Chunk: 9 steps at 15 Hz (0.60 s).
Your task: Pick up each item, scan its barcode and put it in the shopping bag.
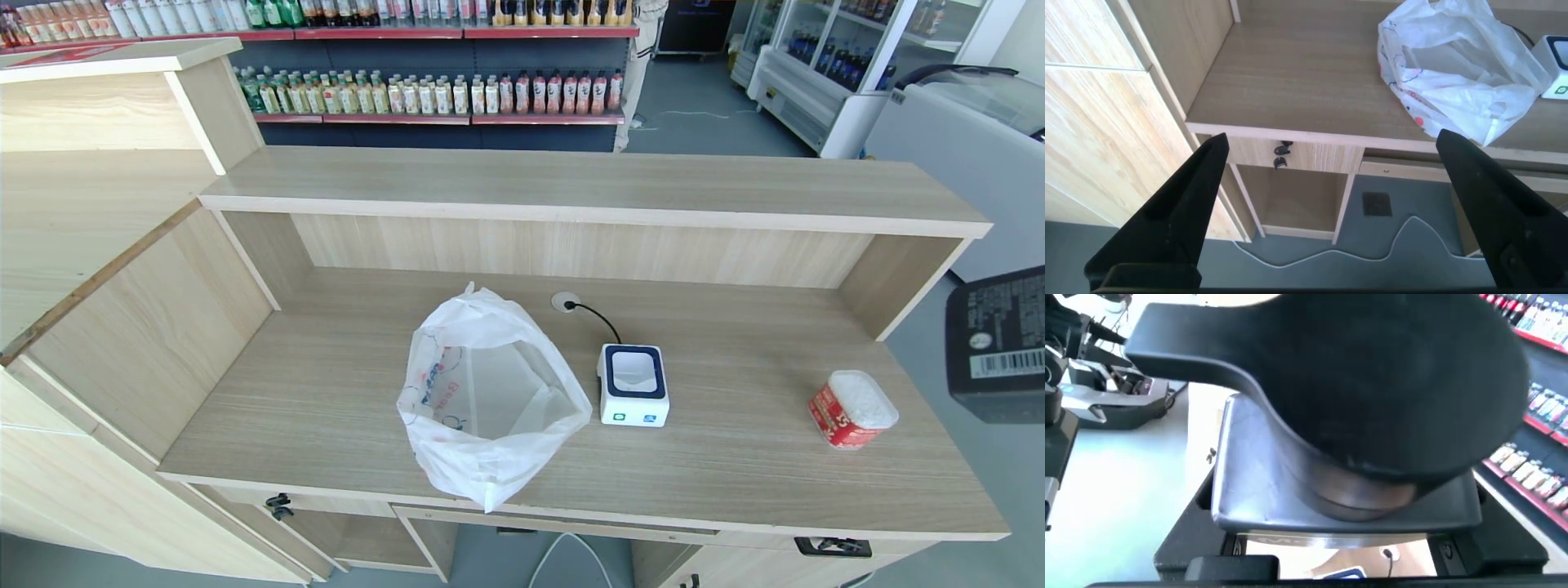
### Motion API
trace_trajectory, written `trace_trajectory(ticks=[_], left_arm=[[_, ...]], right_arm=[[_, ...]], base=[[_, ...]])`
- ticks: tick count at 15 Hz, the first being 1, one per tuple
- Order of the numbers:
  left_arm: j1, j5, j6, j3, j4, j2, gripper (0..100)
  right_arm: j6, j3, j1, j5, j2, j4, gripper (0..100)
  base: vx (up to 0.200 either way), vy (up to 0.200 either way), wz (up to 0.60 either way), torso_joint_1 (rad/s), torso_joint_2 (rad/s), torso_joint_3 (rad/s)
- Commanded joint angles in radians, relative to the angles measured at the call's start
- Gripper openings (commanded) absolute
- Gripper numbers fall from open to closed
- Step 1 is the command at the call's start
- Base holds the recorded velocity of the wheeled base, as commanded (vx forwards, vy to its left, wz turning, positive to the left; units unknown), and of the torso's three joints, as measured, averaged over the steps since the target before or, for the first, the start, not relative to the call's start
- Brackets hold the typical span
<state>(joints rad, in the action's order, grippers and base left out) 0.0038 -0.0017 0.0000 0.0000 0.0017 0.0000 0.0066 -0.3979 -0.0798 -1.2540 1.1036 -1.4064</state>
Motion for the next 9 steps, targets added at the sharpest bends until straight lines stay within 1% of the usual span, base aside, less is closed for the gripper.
trace_trajectory(ticks=[1, 2, 3, 4, 5, 7, 9], left_arm=[[-0.001, 0.000, 0.000, 0.000, 0.000, 0.000, 100], [0.001, 0.000, 0.000, 0.000, 0.000, 0.000, 100], [0.001, 0.000, 0.000, 0.000, 0.000, 0.000, 100], [0.001, 0.000, 0.000, 0.000, 0.000, 0.000, 100], [0.001, 0.000, 0.000, 0.000, 0.000, 0.000, 100], [0.001, 0.000, 0.000, 0.000, 0.000, 0.000, 100], [0.001, 0.000, 0.000, 0.000, 0.000, 0.000, 100]], right_arm=[[0.001, -0.026, 0.018, 0.002, -0.004, -0.002, 0], [0.006, -0.027, 0.035, 0.004, -0.005, 0.004, 0], [0.010, -0.024, 0.094, 0.007, 0.002, 0.006, 0], [0.010, -0.022, 0.112, 0.007, 0.005, 0.006, 0], [0.009, -0.007, 0.186, 0.007, 0.019, 0.004, 0], [0.007, 0.037, 0.218, 0.007, 0.036, -0.003, 0], [0.001, 0.048, 0.224, 0.005, 0.035, -0.006, 0]], base=[[0.000, 0.000, 0.00, 0.000, 0.00, 0.000], [0.000, 0.000, 0.00, 0.000, 0.00, 0.000], [0.000, 0.000, 0.00, 0.000, 0.00, 0.000], [0.000, 0.000, 0.00, 0.000, 0.00, 0.000], [0.000, 0.000, 0.00, 0.000, 0.00, 0.000], [0.000, 0.000, 0.00, 0.000, 0.00, 0.000], [0.000, 0.000, 0.00, 0.000, 0.00, 0.000]])
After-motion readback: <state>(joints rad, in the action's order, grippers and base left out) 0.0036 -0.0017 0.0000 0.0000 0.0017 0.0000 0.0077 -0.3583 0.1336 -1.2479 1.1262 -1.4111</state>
